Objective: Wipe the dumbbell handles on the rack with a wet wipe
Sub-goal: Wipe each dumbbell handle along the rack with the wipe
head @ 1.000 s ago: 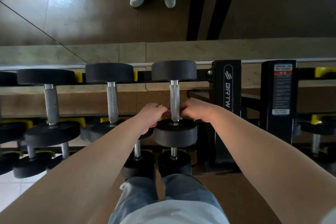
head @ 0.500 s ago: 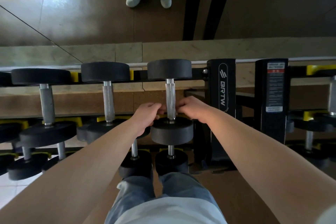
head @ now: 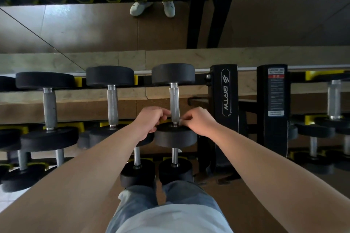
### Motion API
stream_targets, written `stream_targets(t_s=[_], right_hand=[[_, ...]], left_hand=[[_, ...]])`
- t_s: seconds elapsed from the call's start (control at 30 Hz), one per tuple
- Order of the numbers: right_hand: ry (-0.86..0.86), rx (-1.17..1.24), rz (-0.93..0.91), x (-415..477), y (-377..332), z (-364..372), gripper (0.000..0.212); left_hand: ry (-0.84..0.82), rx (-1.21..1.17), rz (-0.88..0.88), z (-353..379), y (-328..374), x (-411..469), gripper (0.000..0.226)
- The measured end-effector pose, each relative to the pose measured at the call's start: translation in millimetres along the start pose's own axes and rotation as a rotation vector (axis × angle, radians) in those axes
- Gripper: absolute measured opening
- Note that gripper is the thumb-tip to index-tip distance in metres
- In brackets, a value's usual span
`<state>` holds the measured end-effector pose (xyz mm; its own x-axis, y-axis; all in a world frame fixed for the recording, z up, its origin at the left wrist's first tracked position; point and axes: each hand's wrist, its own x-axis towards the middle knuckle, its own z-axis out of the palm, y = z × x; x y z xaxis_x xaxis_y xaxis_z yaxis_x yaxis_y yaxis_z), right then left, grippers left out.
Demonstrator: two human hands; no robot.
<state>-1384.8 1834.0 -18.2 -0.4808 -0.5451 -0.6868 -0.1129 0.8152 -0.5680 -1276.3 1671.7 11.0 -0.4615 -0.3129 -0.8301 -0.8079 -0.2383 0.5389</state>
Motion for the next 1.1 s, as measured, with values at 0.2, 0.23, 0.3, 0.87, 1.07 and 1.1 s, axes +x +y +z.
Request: stream_targets(t_s=[0.2, 0.23, 0.3, 0.87, 1.07, 1.1], right_hand=[[0.161, 0.443, -0.071, -3.6, -23.6, 0.0, 0.015], [0.158, 0.479, -0.083, -3.9, -27.8, 0.6, 0.012], [0.171, 0.540, -0.082, -3.0, -31.9, 0.7, 0.010], [0.273, 0.615, 0.222, 10.0, 3.9, -0.5, 0.025], [0.254, 0.598, 0.225, 15.2, 0.2, -3.9, 0.021], [0.255, 0.587, 0.221, 16.5, 0.4, -5.8, 0.021]], left_hand=[[0.080, 0.115, 0.167, 10.1, 6.1, -5.6, 0.012], [0.091, 0.092, 0.172, 10.1, 8.2, -5.3, 0.014], [0.089, 0.050, 0.171, 8.3, 9.9, -2.5, 0.018], [-0.062, 0.709, 0.194, 9.7, 0.6, 46.7, 0.026], [-0.144, 0.675, 0.101, -4.9, 13.8, 67.6, 0.020], [-0.085, 0.559, 0.109, -5.9, 19.6, 74.3, 0.017]])
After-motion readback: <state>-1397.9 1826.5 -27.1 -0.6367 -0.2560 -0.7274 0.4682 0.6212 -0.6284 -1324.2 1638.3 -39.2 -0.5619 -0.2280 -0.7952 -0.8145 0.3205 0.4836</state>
